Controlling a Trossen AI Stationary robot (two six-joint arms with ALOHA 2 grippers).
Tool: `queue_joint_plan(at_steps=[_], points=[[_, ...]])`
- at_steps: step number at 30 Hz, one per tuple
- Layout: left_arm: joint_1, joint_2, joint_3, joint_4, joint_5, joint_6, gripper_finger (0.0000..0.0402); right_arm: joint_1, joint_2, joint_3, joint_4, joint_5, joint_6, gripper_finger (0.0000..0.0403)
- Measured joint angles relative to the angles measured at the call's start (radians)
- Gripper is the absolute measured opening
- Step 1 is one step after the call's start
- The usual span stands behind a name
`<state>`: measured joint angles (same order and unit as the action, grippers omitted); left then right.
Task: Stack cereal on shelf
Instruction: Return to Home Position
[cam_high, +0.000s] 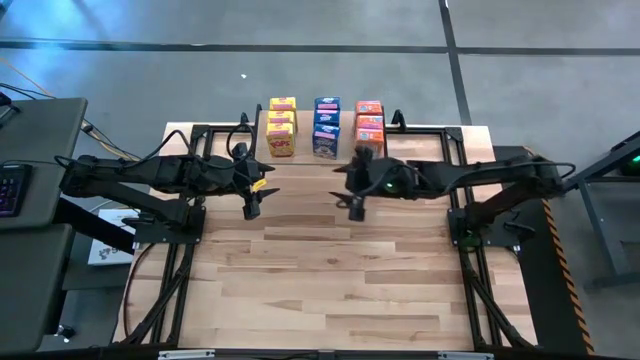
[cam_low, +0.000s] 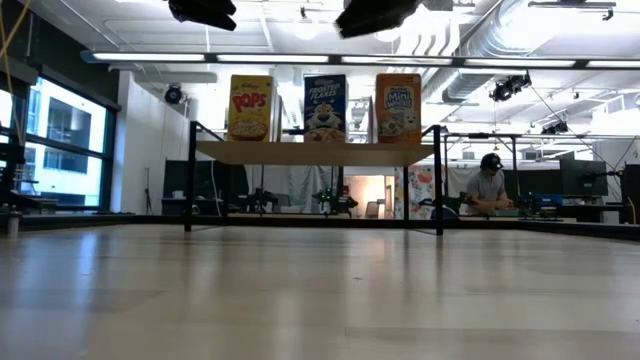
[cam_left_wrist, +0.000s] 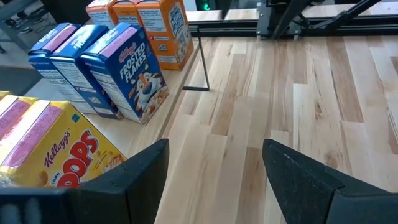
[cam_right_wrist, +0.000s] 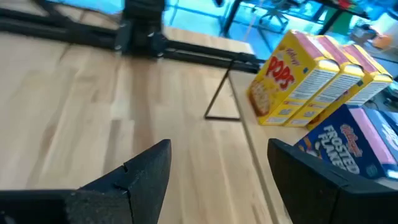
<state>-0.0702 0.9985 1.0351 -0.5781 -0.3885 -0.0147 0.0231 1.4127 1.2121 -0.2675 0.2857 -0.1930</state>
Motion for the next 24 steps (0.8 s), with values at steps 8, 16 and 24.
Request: queue_joint_plan(at_steps=[8,16,24], points=[[0.000,0.000,0.000,0.000,0.000,0.000,0.0250,0.091,-0.234,-0.140,-0.021,0.081,0.001,0.0260],[0.000,0.000,0.000,0.000,0.000,0.000,0.0250,0.167,-0.615,-0.597,0.355,0.087,-0.037,0.0260],[0.000,0.000,0.000,0.000,0.000,0.000,0.0250,0.181,-0.885,-0.906,0.559,0.023,-0.060,0.0260]])
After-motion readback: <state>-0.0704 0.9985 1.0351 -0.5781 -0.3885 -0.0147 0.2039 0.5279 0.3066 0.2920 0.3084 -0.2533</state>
